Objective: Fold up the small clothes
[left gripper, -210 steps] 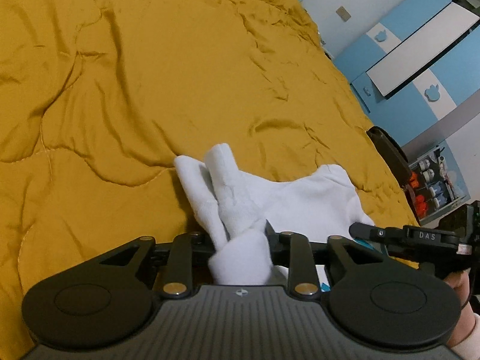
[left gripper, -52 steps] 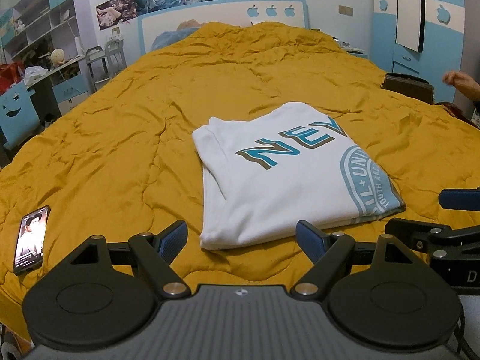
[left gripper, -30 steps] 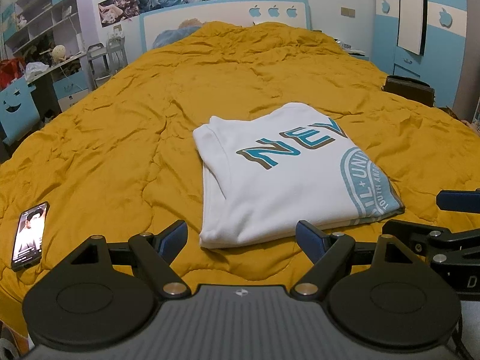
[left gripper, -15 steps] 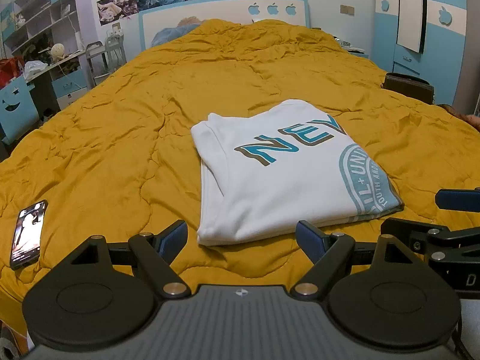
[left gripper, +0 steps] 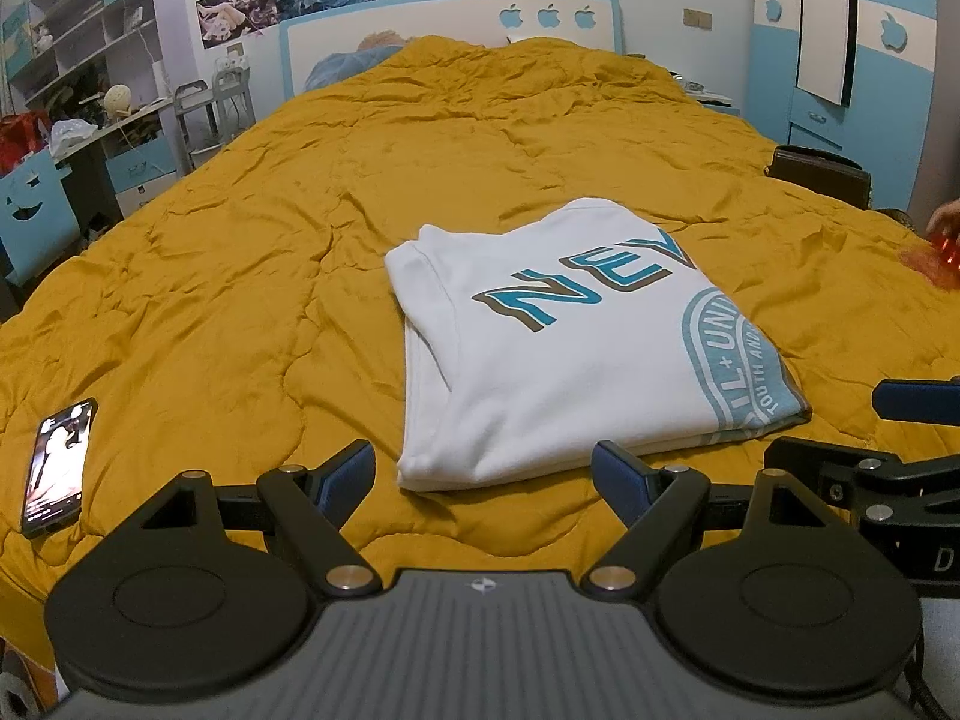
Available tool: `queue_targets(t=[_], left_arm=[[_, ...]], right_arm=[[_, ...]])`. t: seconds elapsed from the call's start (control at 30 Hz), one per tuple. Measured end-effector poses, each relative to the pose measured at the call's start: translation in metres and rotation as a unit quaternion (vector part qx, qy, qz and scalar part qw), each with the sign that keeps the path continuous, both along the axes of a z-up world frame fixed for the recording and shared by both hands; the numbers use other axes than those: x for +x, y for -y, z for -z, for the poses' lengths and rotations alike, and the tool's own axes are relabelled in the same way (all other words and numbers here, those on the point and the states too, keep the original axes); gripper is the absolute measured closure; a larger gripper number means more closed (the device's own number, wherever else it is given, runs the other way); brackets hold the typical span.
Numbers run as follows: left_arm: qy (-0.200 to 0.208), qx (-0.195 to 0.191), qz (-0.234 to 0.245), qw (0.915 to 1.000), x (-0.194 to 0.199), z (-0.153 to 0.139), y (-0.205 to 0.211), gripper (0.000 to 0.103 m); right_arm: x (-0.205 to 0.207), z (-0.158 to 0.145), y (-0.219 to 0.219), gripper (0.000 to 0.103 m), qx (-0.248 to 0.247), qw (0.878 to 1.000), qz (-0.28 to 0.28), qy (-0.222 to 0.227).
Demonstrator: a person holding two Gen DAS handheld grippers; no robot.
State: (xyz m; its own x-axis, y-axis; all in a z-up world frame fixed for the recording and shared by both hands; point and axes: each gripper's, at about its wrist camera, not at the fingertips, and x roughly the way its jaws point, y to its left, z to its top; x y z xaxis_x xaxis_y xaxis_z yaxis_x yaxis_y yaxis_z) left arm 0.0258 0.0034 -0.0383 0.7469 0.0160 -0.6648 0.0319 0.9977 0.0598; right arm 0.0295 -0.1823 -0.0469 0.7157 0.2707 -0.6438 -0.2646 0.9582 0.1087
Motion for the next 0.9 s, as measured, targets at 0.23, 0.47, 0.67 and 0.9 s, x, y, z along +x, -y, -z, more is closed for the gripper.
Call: queue_targets(t=[0.23,0.47,0.67,0.9], left_arm=[[0.001,0.000,-0.001,1.0000,-0.0001,-0.0001,0.0000,0.007],[0.001,0.000,-0.002,1.0000,-0.0001,-0.0001,-0.0003,0.007],[0.000,-0.001,-0.003,1.0000,0.0001,0.0004,-0.0008,0.007],[0.001,-0.001,-0.006,1.0000,-0.0016,0.0011,0.0000,0.007]], right_arm=[[-0.0004,-0.0002,-0.0006,0.022,0.000,1.000,0.000,0.000],[0.0017,0.0003,0.0012,0.022,0.002,1.000,0.000,-0.002],[0.0040,0.0035,0.0025,0.022,0.002,1.000,-0.003,-0.005],[0.0059,0.0047,0.0048,0.022,0.002,1.000,-0.004,-0.006]])
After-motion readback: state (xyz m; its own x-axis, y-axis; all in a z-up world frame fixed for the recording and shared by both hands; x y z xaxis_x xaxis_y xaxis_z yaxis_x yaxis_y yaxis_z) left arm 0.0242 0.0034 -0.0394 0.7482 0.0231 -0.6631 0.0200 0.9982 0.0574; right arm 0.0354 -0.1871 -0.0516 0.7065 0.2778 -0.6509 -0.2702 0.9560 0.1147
